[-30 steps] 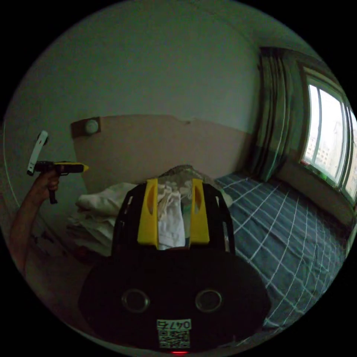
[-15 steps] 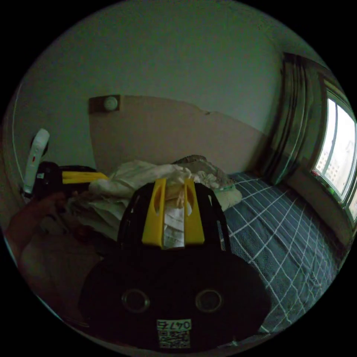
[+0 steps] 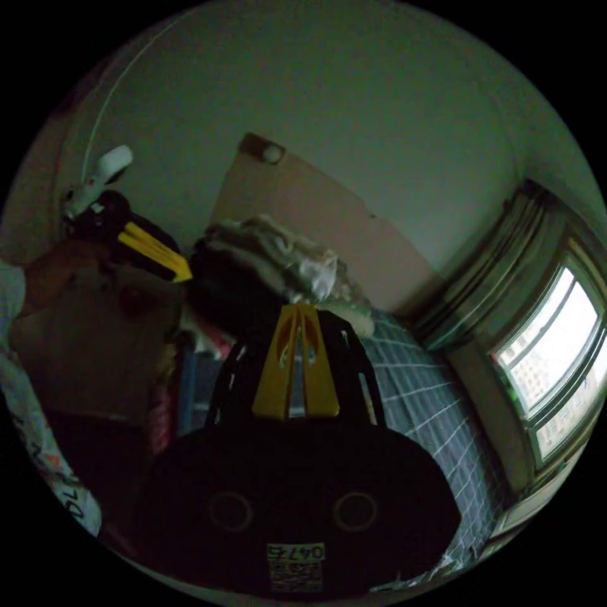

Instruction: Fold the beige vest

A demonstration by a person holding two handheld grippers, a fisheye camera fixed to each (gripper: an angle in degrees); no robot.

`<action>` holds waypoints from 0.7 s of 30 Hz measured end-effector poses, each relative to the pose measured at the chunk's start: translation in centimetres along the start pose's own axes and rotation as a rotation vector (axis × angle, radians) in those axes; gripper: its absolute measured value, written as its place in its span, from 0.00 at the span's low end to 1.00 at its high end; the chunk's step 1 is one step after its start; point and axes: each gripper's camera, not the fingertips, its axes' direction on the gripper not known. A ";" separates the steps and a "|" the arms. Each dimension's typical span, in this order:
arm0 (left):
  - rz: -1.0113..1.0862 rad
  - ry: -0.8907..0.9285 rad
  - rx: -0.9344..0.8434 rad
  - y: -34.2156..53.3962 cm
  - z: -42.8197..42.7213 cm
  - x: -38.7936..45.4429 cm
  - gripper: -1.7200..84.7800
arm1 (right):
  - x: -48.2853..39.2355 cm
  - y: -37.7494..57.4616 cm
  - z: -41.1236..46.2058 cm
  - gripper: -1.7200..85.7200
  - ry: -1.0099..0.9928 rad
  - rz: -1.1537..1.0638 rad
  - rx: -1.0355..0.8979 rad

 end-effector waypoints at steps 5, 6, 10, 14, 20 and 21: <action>0.159 0.286 -0.008 1.4 7.4 21.7 0.04 | -3.2 13.9 -8.8 0.05 0.046 0.029 -0.107; 0.164 0.341 -0.019 1.5 8.5 23.9 0.05 | -3.3 17.3 -10.4 0.06 0.044 0.075 -0.157; 0.101 0.614 -0.133 1.2 15.6 38.7 0.10 | -1.7 28.4 -16.8 0.05 -0.096 0.360 -0.214; -0.085 0.451 -0.136 1.9 20.0 52.9 0.02 | -1.1 36.4 -24.2 0.01 0.267 0.601 -0.259; 0.034 0.241 -0.086 2.5 24.4 70.6 0.01 | 1.4 46.8 -33.4 0.01 0.450 0.746 -0.371; 0.050 0.227 -0.092 2.6 24.9 71.9 0.01 | 2.6 48.2 -34.8 0.01 0.424 0.735 -0.423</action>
